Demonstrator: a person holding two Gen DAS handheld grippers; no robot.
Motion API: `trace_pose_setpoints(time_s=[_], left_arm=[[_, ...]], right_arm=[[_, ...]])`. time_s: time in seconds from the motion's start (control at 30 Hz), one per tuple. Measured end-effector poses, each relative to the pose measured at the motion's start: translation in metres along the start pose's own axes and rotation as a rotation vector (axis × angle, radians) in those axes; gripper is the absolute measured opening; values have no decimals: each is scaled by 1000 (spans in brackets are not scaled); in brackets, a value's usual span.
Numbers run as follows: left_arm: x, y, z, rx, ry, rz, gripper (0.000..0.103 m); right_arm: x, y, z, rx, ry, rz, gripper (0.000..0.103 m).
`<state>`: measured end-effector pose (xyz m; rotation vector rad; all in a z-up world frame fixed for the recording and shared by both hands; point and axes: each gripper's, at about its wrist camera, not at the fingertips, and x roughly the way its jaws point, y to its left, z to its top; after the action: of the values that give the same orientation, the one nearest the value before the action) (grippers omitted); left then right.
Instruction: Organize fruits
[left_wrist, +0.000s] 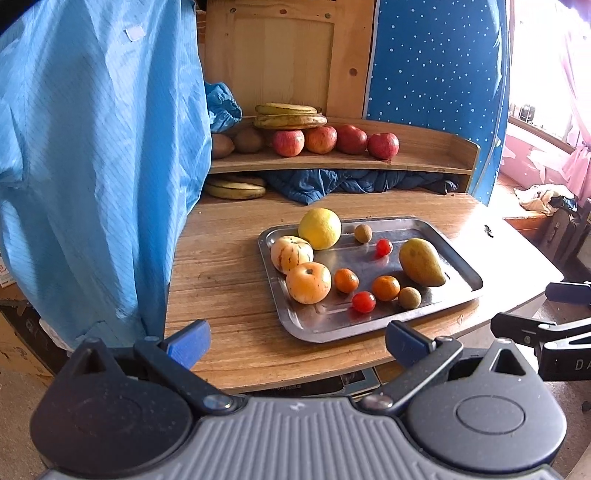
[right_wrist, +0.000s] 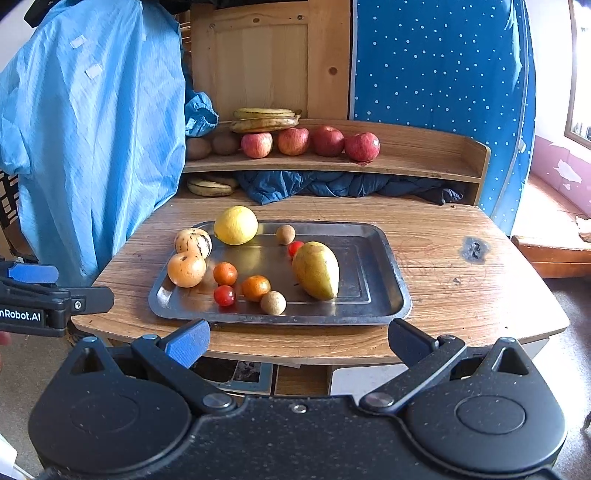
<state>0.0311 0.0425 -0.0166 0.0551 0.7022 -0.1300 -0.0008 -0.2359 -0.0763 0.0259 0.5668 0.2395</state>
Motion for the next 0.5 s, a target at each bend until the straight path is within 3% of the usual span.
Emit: trace_pose_setpoints(time_s=[0.5], left_arm=[[2, 6, 0, -10, 3, -8, 103]], right_arm=[[0, 0, 1, -4, 1, 0, 102]])
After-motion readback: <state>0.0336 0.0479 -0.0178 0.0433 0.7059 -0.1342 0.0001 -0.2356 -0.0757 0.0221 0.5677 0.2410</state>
